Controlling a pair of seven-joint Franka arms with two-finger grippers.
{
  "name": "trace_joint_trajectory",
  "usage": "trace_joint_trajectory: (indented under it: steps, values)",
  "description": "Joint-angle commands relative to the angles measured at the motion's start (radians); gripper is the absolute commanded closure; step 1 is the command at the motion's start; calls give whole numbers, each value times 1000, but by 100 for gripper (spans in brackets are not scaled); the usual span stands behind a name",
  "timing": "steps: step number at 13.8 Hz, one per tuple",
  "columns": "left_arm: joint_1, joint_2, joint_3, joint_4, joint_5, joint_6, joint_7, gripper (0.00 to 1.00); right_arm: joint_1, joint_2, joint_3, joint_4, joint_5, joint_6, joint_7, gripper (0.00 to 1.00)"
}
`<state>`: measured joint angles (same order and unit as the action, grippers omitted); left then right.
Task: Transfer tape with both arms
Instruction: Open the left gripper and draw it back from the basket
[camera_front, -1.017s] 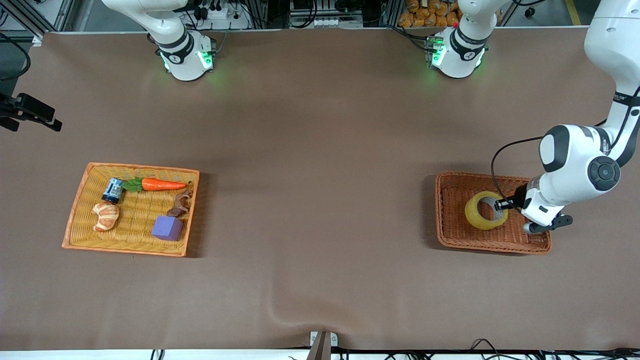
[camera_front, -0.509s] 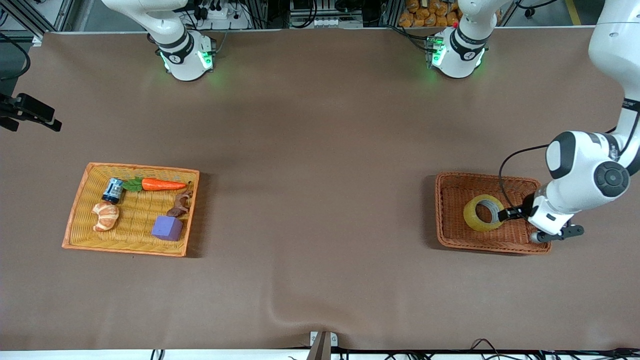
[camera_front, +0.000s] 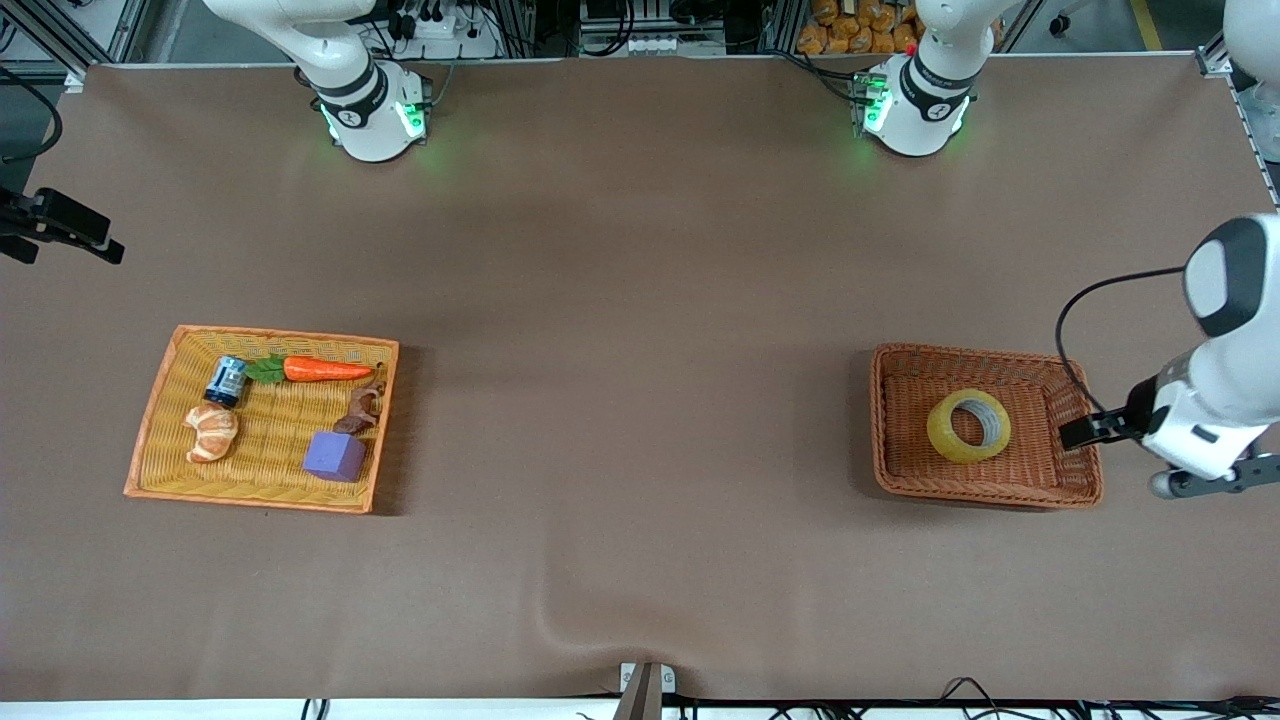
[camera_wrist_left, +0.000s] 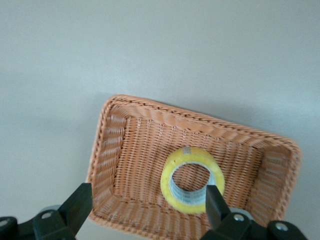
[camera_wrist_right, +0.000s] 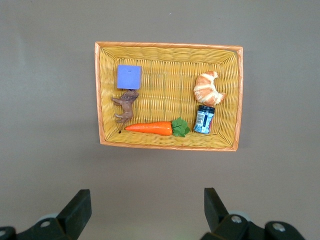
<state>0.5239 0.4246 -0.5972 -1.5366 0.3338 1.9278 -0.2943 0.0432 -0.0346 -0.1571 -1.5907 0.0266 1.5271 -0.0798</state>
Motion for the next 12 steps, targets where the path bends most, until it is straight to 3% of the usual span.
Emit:
trace_joint_trajectory:
  steps: [1, 5, 10, 11, 12]
  values:
    - [7, -88, -22, 0, 11, -71, 20, 0, -11, 12, 7, 21, -7, -5, -9, 0]
    - [7, -187, -47, 13, -47, -165, 21, 0, -11, 12, 7, 21, -7, -4, -9, 0]
    - [-2, -211, -35, 19, -124, -168, 38, 0, -9, 18, 7, 21, -10, -4, -9, 0]
    - [-39, -249, 0, 12, -136, -168, 41, 0, -6, 19, 7, 21, -14, -4, -9, 0]
    - [-147, -274, 113, 7, -151, -170, 43, 0, -2, 22, 7, 21, -22, -4, -9, 0]
